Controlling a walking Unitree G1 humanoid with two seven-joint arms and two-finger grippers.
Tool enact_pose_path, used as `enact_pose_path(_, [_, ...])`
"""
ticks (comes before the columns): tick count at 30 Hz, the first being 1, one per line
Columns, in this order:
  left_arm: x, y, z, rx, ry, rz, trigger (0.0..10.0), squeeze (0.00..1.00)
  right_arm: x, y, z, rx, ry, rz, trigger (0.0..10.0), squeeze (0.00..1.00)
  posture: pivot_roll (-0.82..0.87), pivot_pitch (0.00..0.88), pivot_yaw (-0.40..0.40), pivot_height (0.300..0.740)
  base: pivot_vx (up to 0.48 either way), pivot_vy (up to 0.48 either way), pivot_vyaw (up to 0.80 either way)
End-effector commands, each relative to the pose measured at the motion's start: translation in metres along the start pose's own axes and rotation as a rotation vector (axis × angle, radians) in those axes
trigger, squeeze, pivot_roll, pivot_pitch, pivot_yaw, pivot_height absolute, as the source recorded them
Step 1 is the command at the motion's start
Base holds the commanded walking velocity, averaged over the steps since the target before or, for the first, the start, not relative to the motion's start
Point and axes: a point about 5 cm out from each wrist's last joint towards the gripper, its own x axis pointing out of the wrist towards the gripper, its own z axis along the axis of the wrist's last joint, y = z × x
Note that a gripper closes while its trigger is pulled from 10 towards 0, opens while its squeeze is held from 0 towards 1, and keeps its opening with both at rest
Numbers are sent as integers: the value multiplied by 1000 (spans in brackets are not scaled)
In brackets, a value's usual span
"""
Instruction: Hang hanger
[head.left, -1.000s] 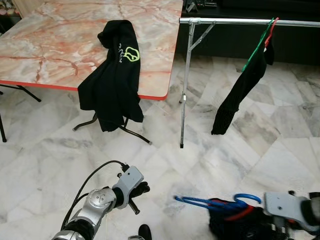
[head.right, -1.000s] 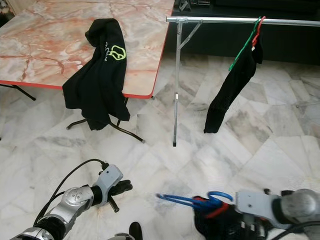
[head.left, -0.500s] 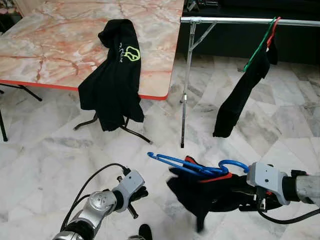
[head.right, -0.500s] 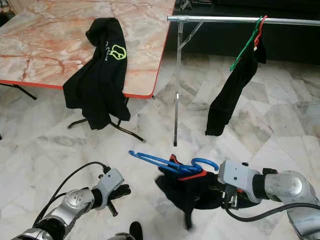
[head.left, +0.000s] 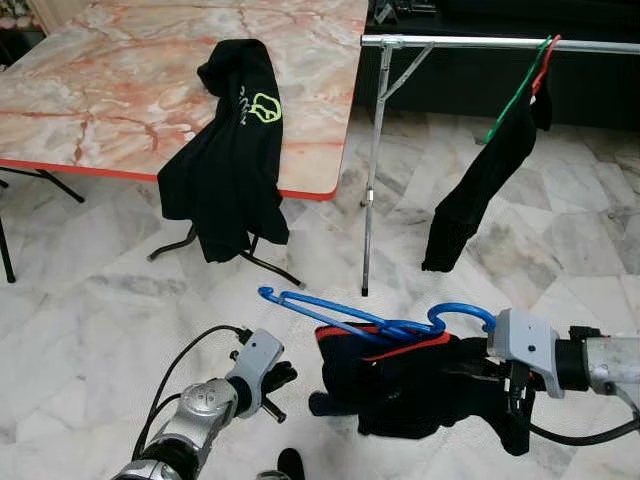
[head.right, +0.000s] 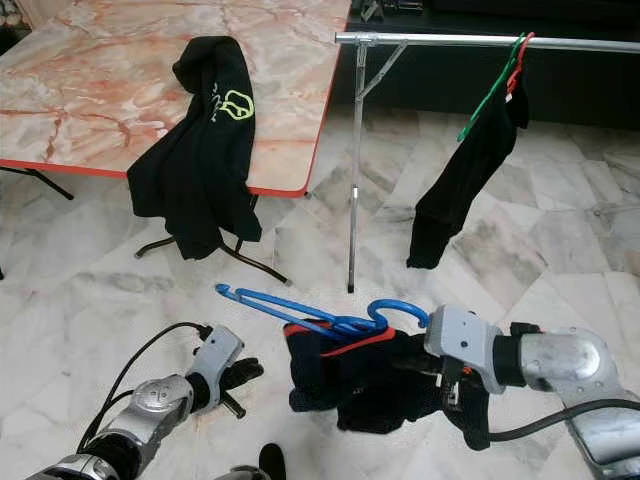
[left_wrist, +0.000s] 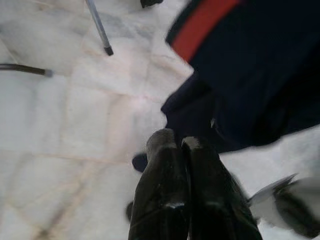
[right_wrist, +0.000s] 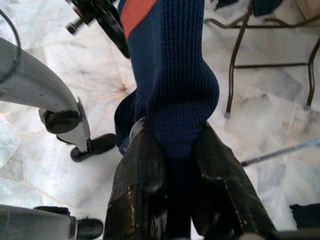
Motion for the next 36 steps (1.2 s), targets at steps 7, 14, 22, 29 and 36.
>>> enact_pose_path(7, [2, -10, -12, -239, 3, -58, 10000, 1000, 4, 2, 20, -49, -66, 37, 0, 0, -106, 211, 29, 740, 0, 0, 0])
enact_pose_path(14, [1, -16, -15, -250, 19, -139, 10000, 0, 6, 5, 30, -75, -88, 69, 0, 0, -109, 215, 26, 740, 0, 0, 0])
enact_pose_path(22, [5, -13, -6, -289, -45, -88, 10000, 1000, 5, 10, 42, -95, -129, 107, 0, 0, -109, 219, 23, 740, 0, 0, 0])
enact_pose_path(29, [6, -15, -2, -344, -78, -116, 10000, 569, 3, 11, 47, -98, -139, 124, 0, 0, -117, 225, 18, 740, 0, 0, 0])
enact_pose_path(36, [4, -21, 1, -470, -144, -281, 10000, 0, -1, 11, 53, -90, -172, 139, 0, 0, -120, 228, 16, 740, 0, 0, 0])
